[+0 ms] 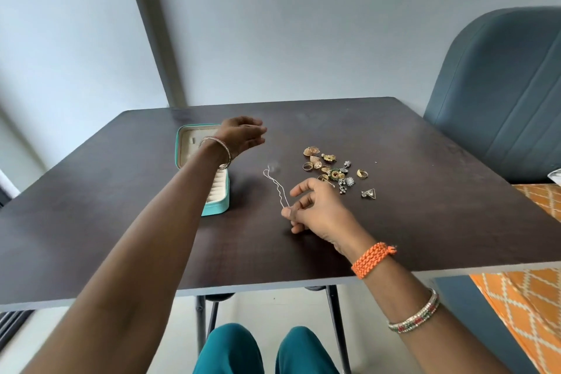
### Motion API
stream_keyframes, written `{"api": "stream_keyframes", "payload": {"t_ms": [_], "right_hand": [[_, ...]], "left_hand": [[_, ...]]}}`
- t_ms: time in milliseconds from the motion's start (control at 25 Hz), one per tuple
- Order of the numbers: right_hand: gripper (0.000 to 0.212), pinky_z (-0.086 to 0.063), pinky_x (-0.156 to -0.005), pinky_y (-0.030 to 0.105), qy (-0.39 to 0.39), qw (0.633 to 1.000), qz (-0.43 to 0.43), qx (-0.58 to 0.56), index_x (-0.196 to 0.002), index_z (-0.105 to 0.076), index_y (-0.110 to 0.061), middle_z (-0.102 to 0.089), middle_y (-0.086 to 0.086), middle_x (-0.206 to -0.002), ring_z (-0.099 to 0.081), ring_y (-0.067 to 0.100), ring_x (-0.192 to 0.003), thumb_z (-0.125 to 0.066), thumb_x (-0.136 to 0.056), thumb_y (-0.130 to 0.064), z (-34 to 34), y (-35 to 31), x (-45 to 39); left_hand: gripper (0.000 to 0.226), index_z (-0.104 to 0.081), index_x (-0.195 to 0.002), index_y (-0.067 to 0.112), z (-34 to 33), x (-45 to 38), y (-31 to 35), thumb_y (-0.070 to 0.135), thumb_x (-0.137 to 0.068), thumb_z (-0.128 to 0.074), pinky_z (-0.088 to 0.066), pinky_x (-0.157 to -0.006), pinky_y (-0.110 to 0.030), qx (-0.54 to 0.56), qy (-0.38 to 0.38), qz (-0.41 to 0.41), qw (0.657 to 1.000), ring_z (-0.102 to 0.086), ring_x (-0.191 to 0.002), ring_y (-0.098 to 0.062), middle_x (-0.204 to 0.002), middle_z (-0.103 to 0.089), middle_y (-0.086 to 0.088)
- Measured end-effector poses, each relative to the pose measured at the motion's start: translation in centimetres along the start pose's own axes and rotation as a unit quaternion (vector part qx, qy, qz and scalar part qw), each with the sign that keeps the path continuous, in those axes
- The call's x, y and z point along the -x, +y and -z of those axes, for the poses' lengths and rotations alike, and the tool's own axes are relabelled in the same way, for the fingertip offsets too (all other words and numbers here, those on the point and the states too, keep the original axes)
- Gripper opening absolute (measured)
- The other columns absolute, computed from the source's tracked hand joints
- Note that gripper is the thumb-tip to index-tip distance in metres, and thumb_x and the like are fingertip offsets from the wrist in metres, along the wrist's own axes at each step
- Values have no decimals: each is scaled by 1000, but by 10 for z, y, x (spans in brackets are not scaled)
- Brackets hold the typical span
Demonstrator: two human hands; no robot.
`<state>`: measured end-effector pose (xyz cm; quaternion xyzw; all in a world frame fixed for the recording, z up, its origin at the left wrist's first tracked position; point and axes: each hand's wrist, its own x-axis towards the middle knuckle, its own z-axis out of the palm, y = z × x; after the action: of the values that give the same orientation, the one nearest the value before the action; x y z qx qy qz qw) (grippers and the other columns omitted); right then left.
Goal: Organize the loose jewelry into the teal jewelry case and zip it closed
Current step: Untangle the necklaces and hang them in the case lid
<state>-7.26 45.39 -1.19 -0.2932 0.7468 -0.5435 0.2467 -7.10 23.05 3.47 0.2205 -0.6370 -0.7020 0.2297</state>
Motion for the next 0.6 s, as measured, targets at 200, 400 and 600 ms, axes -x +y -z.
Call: {"api": "stream_keyframes", "payload": {"t_ms": [200, 400, 600], "right_hand": [[30, -56, -72, 40, -38, 996, -26, 78, -99, -51, -15, -62, -1, -61, -61, 15, -49, -72, -80, -7, 3, -6, -6], [30, -54, -70, 34, -46, 994, -39, 96, -98, -53, -16, -63, -4, -61, -63, 12, -49, -74, -79, -11, 2, -9, -7], [26, -57, -78, 40, -47, 995, -46, 79, -94, -54, -14, -60, -3, -63, -62, 14, -50, -73, -79, -7, 4, -11, -3]], "left_hand": [[9, -64, -89, 2, -7, -17, -14, -5, -84, -61, -56, -58, -24, -345, -31, -28, 938, -59, -42, -1, -73, -59, -12], [27, -72, -85, 6, -28, -3, -16, 32, -81, -69, -39, -70, -24, -601, -51, -136, 786, -56, -74, -18, -78, -63, -5], [22, -70, -92, 3, -58, 2, -35, 21, -79, -71, -50, -81, -37, -631, -81, -131, 760, -62, -94, -36, -98, -68, -20]]}}
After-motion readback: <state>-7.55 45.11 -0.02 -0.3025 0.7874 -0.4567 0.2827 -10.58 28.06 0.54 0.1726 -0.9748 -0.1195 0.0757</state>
